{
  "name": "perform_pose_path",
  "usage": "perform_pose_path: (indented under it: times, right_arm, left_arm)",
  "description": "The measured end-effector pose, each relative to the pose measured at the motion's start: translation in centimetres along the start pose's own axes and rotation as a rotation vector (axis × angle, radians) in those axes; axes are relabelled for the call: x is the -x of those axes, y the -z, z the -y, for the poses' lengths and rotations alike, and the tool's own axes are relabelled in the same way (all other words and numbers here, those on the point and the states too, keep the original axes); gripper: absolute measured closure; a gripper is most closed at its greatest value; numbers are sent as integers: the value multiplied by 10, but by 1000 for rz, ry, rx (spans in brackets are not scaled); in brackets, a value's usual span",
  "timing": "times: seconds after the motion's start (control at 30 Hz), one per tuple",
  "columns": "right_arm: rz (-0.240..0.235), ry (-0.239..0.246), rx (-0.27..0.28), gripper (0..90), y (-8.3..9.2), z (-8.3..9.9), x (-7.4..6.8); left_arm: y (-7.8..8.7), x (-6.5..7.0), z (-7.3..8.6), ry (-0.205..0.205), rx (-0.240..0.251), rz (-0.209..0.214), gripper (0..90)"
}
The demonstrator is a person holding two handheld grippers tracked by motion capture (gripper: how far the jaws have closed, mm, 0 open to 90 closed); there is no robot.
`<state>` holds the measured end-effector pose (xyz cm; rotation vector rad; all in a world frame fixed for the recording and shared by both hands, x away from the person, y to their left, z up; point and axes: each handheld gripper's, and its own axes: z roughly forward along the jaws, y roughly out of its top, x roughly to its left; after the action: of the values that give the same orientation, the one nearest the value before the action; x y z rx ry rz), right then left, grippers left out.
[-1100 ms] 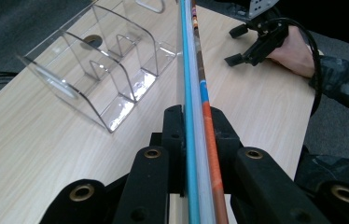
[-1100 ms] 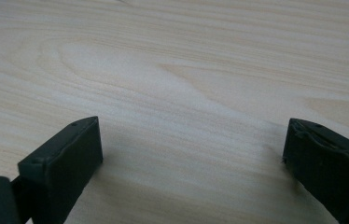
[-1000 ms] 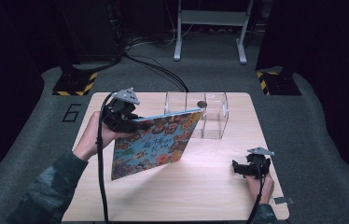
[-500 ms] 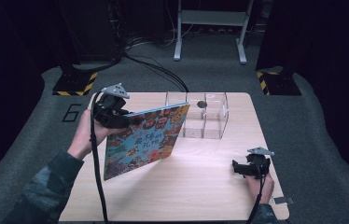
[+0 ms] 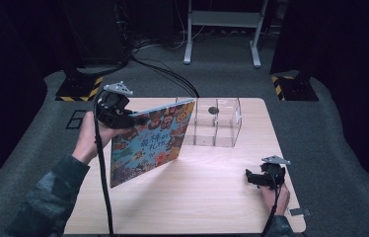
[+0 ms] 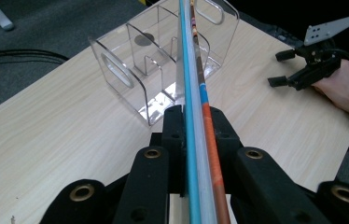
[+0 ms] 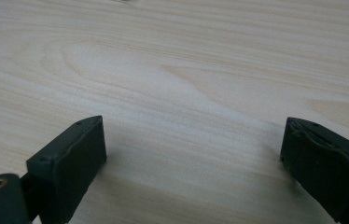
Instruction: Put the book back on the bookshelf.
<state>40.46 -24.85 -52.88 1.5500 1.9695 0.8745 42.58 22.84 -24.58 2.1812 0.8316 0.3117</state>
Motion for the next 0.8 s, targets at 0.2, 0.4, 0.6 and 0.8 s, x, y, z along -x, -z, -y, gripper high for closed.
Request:
perform_pose_path:
  times: [0.2, 0.4, 0.6, 0.8]
  right_arm:
    - [-2, 6, -3, 62, 0, 0, 1]
    - [-2, 6, -3, 63, 0, 0, 1]
    - [-2, 5, -2, 65, 0, 0, 1]
    - [-5, -4, -2, 66, 0, 0, 1]
  left_arm:
    - [-4, -3, -7, 26, 13, -20, 806]
    - [-7, -5, -15, 44, 26, -33, 806]
    - [-13, -7, -23, 61, 41, -50, 806]
    - [-21, -9, -29, 82, 55, -65, 805]
